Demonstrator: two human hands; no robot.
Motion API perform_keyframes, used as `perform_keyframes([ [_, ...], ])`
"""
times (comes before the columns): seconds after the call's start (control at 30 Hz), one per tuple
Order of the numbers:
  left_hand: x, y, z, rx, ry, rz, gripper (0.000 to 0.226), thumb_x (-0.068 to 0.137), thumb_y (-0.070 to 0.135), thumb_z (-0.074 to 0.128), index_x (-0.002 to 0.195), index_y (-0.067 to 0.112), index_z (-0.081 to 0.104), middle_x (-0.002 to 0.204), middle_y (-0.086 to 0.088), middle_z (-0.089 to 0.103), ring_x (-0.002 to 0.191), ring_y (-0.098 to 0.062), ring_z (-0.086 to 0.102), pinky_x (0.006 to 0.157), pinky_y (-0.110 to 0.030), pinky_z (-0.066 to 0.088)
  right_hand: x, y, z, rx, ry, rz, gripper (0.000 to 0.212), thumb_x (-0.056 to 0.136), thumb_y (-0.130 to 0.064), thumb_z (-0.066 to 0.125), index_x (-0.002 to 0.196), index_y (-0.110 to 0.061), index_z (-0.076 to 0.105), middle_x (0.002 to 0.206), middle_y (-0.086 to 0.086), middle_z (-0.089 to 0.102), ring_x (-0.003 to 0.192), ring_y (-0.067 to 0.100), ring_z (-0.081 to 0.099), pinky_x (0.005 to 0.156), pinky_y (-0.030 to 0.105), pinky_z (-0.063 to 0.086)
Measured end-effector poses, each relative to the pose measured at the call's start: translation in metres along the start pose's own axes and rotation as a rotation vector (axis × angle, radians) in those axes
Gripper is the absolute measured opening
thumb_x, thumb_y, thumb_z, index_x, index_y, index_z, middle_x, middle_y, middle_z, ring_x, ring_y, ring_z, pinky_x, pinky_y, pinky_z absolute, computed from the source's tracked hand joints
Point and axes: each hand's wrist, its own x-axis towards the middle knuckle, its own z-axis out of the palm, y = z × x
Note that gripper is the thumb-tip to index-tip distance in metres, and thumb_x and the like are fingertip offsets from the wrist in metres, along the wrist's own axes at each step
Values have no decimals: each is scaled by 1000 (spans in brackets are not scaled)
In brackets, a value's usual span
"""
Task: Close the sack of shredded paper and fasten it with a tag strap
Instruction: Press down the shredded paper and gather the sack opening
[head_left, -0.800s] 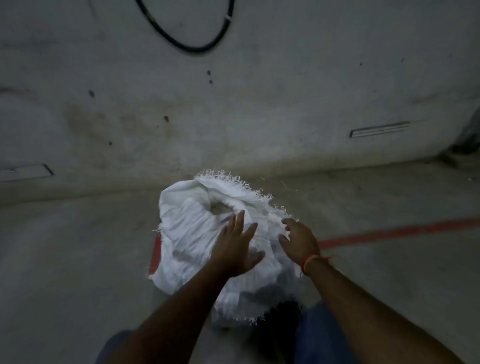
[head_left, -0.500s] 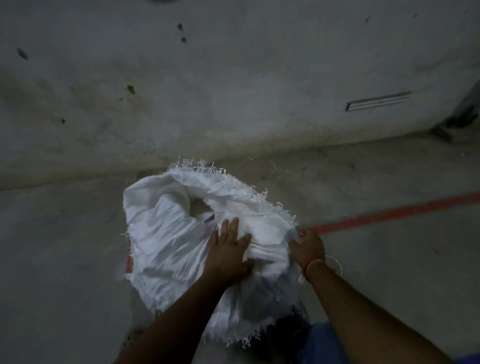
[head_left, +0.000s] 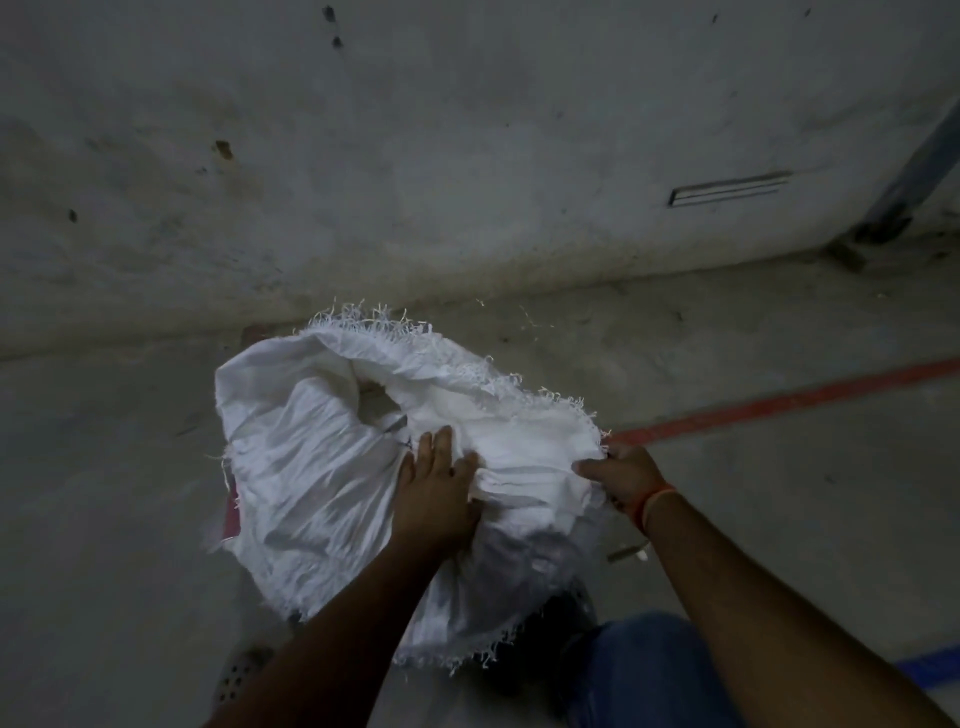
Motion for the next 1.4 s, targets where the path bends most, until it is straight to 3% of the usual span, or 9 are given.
perform_keyframes([
  [0.27,-22,38,-46,20,44,0,69,90,39,52,151,20,24,163,-13,22,150,-34,22,121,-60,16,-50,-41,-55,-243,191,-293,14,72,3,79,74,-5,67,73,11,61,71,18,55,67,31,43],
  [0.43,-32,83,-103,-92,413,72,47,88,32,51,134,24,44,98,3,73,98,-18,69,110,-49,36,-71,-64,-77,-300,359,-387,25,76,-5,75,63,-9,54,66,14,55,67,22,53,63,28,35],
  [0.6,-20,125,-147,-92,712,333,64,80,42,70,136,22,45,134,-2,54,124,-22,48,99,-40,40,-80,-81,-89,-217,354,-380,20,78,-9,74,71,2,59,67,17,59,68,25,56,62,35,42],
  [0.7,-11,142,-169,-44,644,443,76,76,44,75,141,23,43,144,-3,48,130,-23,46,101,-40,37,-89,-92,-94,-178,309,-374,25,79,-4,72,62,-12,56,65,8,57,67,24,54,65,32,41],
  [0.9,-5,148,-174,7,380,424,27,98,35,55,118,20,64,112,-8,71,104,-28,67,87,-38,54,-98,-101,-98,-88,427,-383,20,72,-14,78,74,2,66,69,19,68,67,21,58,68,44,55],
  [1.1,-15,132,-167,-251,493,335,24,99,28,51,109,14,68,98,-9,74,91,-27,69,76,-32,50,-146,-115,-91,259,-105,162,41,82,-56,66,67,-17,66,59,2,50,48,17,41,52,21,32],
  [1.2,-18,126,-172,-295,541,290,23,98,26,52,109,15,70,93,-9,74,87,-27,69,70,-28,44,-148,-97,-84,251,-437,191,26,77,-37,75,75,-11,78,69,5,67,53,20,58,54,23,46],
  [1.3,-20,123,-177,-286,558,269,23,98,29,54,109,17,70,93,-8,75,86,-26,69,70,-29,46,-142,-86,-75,125,-374,132,42,63,-20,84,102,-5,79,106,10,71,93,30,64,85,40,54],
  [1.4,-24,121,-179,-272,557,255,21,97,28,54,105,17,70,93,-7,76,87,-27,70,74,-32,50,-139,-89,-70,172,-244,110,28,61,-12,79,82,6,75,84,19,59,64,30,60,65,36,51],
])
